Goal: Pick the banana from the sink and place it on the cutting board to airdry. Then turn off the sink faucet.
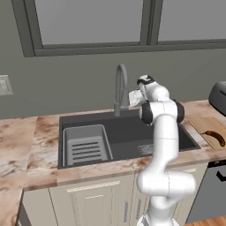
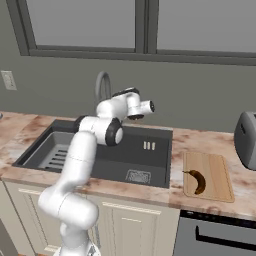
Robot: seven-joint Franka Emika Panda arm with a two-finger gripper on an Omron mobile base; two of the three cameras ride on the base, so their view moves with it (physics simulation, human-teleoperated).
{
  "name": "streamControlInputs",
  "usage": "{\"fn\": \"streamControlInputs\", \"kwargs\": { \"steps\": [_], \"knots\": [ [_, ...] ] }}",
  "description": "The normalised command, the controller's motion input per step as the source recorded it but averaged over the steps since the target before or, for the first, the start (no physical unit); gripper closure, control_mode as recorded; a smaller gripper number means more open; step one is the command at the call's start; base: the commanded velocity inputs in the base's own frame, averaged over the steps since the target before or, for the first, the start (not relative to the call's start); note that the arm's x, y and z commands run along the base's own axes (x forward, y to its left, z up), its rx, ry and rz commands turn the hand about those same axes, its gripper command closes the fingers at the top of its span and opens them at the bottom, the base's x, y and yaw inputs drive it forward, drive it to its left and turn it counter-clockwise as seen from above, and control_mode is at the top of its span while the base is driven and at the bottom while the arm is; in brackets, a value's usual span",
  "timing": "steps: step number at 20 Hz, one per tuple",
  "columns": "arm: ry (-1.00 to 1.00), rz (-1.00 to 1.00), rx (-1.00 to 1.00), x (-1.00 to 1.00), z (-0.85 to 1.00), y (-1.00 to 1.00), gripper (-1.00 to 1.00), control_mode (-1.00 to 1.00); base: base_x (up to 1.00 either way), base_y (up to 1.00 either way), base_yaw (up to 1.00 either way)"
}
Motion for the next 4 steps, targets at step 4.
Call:
{"fn": "streamControlInputs", "kwargs": {
  "steps": [4],
  "knots": [
    [0.00, 0.11, -0.11, 0.20, -0.27, 0.00, -1.00, -1.00, 0.00, 0.00, 0.00]
  ]
}}
